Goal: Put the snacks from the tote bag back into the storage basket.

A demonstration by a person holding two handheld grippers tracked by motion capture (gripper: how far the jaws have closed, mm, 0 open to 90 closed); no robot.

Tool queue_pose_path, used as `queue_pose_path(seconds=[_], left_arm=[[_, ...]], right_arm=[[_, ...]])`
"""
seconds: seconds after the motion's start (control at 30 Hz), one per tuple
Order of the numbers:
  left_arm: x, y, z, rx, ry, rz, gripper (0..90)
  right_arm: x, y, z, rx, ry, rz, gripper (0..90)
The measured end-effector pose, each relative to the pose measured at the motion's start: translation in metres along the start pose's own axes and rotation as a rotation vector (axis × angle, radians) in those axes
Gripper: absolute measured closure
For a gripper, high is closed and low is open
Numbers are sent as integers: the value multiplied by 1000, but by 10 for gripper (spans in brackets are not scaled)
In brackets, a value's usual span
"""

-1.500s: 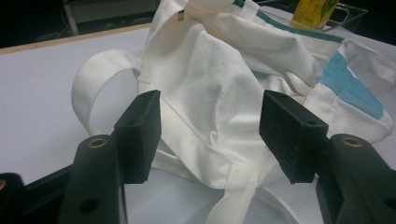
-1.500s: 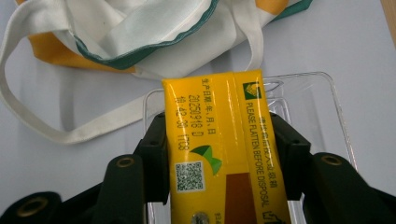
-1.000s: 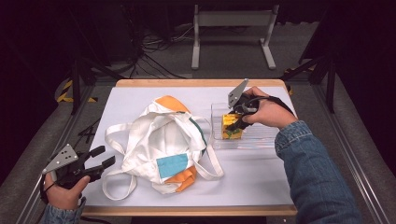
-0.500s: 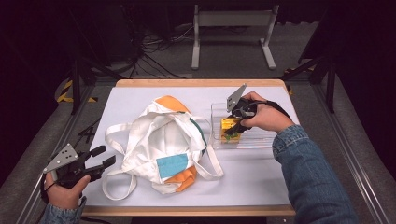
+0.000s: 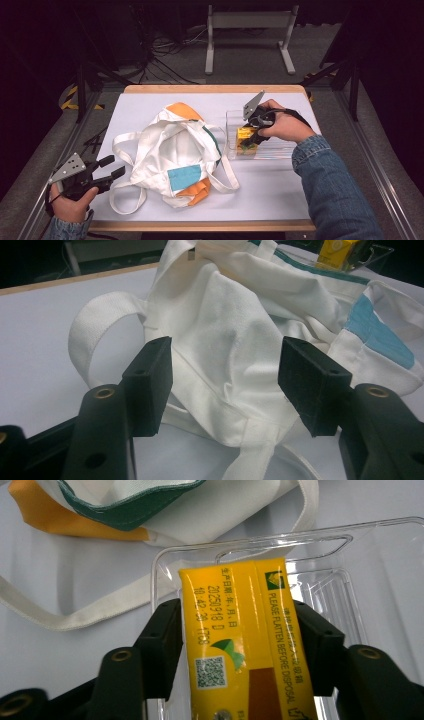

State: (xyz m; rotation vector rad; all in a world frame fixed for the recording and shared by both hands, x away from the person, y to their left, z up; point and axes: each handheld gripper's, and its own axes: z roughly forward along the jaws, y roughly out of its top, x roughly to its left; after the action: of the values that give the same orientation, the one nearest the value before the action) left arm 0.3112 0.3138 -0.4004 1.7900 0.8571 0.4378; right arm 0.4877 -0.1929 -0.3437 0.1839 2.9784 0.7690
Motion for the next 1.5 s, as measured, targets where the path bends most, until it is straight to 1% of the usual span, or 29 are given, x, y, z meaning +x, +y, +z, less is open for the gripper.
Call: queue_pose_path(seconds=[0.07,0.13,0.17,0.2,0.27,0.3,0.37,0.43,0.5,0.57,0.6,0.67,0.7,0.73,0.77,0.8,0.83,0.87,0.9,0.93,1.03,1.07,1.17,1.23,1.33,1.4,1.43,1.5], left_arm=[[0,0,0,1,0,6,397],[1,0,0,1,-1,6,397],[1,0,0,2,0,6,396],[1,0,0,2,-1,7,397],[1,0,1,2,-1,6,396],[1,0,1,5,-1,3,396],[1,0,2,5,-5,9,396],[0,0,2,7,-6,5,395],[1,0,2,8,-1,3,389],[1,0,2,10,-1,-4,387],[1,0,1,9,-2,-5,387],[1,0,1,9,-2,-9,386],[0,0,2,9,-1,-14,383],[1,0,2,12,2,-11,375],[1,0,2,12,2,-11,366],[1,1,2,13,5,-11,366],[0,1,2,9,11,-10,348],[0,1,3,9,19,-9,320],[0,2,3,8,22,-12,314],[0,2,3,8,22,-12,308],[0,3,2,6,18,-9,301],[0,3,2,5,16,-12,297],[1,4,2,7,15,-4,290],[1,4,2,2,7,-8,287],[2,3,1,-6,2,-10,280],[4,3,0,-4,9,-7,271],[4,2,0,-5,10,-17,264],[4,0,-2,-6,13,-18,250]], right_arm=[[1,0,-1,-15,-9,11,389],[2,1,-6,-43,-20,17,370],[4,2,-10,-74,-33,36,347],[5,2,-14,-96,-36,44,325],[8,4,-21,-103,-56,54,289],[11,5,-27,-113,-83,63,256],[17,7,-35,-138,-108,80,225],[25,9,-46,-180,-146,95,196],[33,9,-56,-214,-183,127,174],[42,7,-65,-245,-233,185,167],[46,5,-70,-253,-258,192,159],[55,1,-77,-278,-280,218,148],[60,-1,-81,-292,-298,242,148],[66,-5,-85,-308,-319,254,148],[70,-8,-89,-320,-332,269,144],[70,-8,-89,-320,-332,269,144],[75,-11,-93,-333,-344,288,139],[84,-20,-100,-364,-370,324,139],[87,-23,-102,-372,-377,338,139],[87,-23,-102,-372,-377,338,139],[98,-40,-108,-397,-398,386,139],[102,-46,-110,-402,-409,396,140],[111,-60,-112,-427,-430,421,139],[117,-69,-113,-441,-434,441,139],[124,-81,-113,-461,-448,447,139],[129,-89,-112,-495,-451,445,120],[131,-93,-111,-514,-460,437,118],[135,-101,-107,-533,-470,429,109]])
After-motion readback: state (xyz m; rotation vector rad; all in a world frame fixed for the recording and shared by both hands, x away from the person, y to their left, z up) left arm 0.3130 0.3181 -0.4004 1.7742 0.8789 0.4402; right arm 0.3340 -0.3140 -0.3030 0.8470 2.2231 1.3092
